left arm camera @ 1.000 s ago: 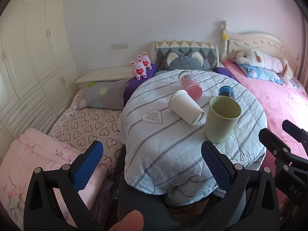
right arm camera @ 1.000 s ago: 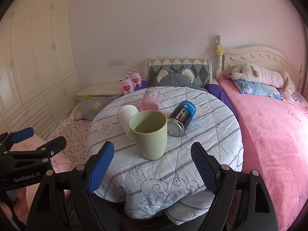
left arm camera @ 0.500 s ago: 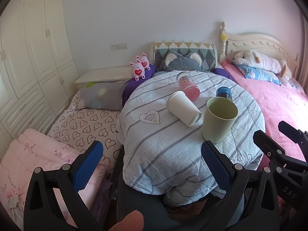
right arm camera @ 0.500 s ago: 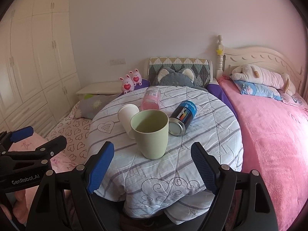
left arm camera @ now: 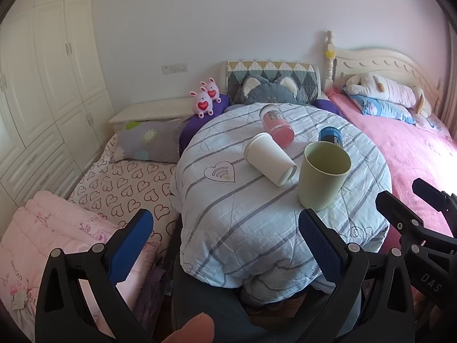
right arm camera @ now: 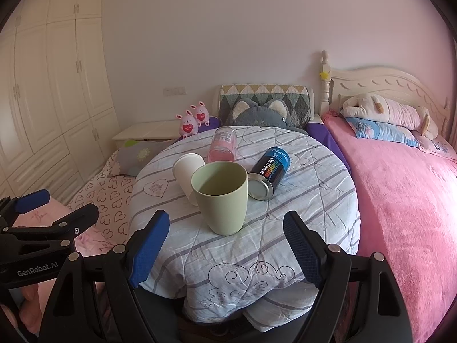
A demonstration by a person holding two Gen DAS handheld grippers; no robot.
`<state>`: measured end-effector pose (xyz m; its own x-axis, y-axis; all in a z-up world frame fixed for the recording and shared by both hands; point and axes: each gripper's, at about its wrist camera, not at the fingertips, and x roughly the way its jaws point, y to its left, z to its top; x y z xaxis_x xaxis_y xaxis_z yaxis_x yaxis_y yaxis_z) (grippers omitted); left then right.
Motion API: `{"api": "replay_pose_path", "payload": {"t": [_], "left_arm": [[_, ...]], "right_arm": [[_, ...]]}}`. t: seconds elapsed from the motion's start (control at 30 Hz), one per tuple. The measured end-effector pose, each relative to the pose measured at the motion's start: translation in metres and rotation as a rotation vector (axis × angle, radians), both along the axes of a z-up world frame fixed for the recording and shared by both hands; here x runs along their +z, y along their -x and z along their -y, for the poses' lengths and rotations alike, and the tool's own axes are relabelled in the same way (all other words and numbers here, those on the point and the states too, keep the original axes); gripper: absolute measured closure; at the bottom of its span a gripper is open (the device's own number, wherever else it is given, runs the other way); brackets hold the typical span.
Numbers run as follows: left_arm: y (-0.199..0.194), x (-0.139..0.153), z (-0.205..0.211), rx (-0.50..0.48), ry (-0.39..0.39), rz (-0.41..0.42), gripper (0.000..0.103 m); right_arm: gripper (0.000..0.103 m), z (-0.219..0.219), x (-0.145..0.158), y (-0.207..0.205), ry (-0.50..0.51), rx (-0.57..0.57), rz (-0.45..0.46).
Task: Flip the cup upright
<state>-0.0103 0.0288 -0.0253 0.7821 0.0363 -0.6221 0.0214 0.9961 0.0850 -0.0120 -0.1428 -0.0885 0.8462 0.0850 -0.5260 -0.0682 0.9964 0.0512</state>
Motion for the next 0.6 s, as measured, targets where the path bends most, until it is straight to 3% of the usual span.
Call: {"api": "replay_pose_path", "payload": {"t": [0.6], "left_arm": [[-0.0003,-0.0005,-0.0003,-0.001,0.002,-0.001,0.000]], "right_arm": [[0.020,-0.0006,-0.0016,0.0014,-0.005,0.004,-0.004]]}}
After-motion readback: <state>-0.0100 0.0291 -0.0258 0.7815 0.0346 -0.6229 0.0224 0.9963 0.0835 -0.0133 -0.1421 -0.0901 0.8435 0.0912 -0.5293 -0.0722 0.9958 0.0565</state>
